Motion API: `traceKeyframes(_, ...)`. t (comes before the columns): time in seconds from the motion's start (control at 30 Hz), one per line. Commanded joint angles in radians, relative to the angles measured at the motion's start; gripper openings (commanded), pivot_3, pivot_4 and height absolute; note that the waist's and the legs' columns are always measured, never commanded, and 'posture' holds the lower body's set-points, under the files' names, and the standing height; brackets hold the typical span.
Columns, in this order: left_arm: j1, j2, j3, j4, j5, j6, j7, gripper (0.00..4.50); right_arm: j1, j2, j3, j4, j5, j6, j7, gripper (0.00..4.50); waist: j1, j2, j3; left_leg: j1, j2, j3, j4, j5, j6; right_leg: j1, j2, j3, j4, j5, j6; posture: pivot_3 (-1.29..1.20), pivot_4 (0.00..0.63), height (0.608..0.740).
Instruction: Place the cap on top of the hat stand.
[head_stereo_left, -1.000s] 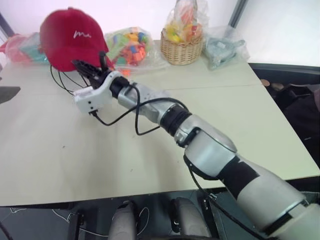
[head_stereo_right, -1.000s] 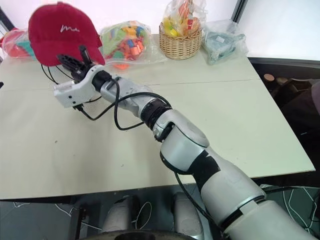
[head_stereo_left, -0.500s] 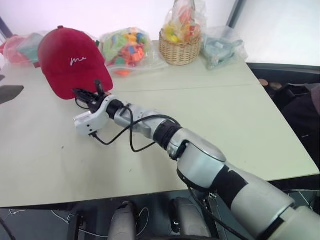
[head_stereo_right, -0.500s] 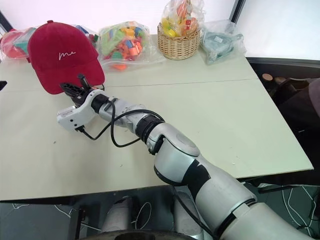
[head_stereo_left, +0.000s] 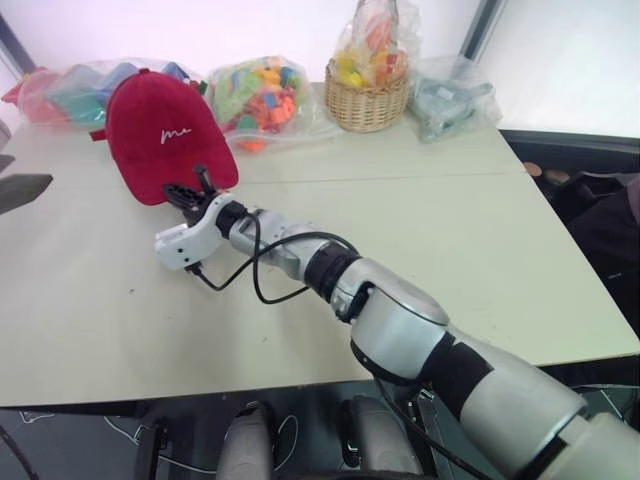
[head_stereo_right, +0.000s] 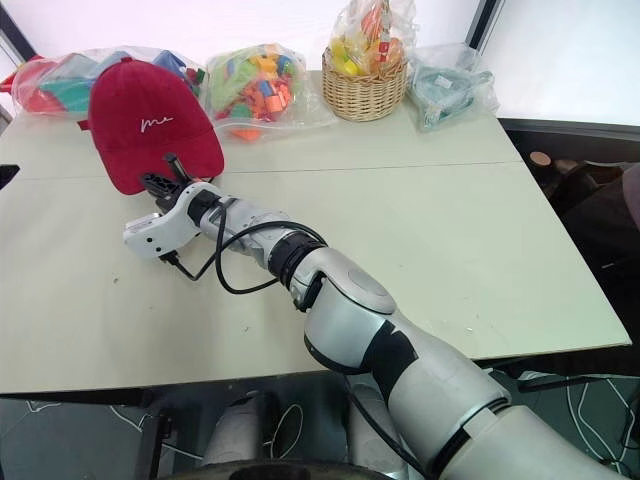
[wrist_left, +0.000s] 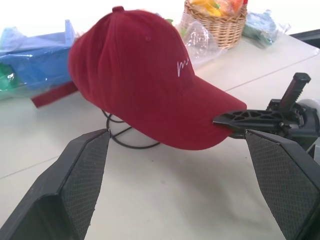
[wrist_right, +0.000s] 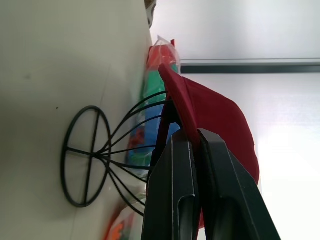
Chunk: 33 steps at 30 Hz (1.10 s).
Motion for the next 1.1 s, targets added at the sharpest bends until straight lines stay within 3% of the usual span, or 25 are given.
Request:
traceKeyframes(0.03,0.004,0.006,0.040,-0.027,-0.010,0.000,0.006,4.50,-0.010,0.067,-0.015,0.014,0.024,0.018,0.033,0.04,0.000,0.000,0.000,0.000,0.000,0.000,0.000,0.000,0.000,0.000,0.000,0.000,0.000,0.000,0.000,0.00,0.150,0.740)
traceKeyframes(0.8,0.028,-0.003,0.042,-0.034,-0.017,0.000,0.028,4.50,0.002,0.103,-0.007,-0.005,0.041,0.064,0.098,0.04,0.000,0.000,0.000,0.000,0.000,-0.001,0.000,0.000,0.000,0.000,0.000,-0.001,0.000,0.000,0.000,0.00,0.150,0.740)
traceKeyframes(0.9,0.026,-0.004,0.040,-0.032,-0.017,0.000,0.029,4.50,0.003,0.106,-0.009,-0.012,0.044,0.058,0.079,0.99,0.000,0.000,0.000,0.000,0.000,-0.001,0.000,0.000,0.000,0.000,0.000,-0.001,0.000,0.000,0.000,0.00,0.150,0.740)
traceKeyframes(1.1,0.023,-0.007,0.035,-0.026,-0.017,-0.002,0.028,4.50,0.001,0.107,0.000,-0.021,0.040,0.043,0.044,3.99,-0.006,0.000,0.000,-0.001,0.000,-0.001,-0.001,0.000,0.000,-0.001,0.000,-0.001,-0.001,0.000,0.000,0.00,0.150,0.740)
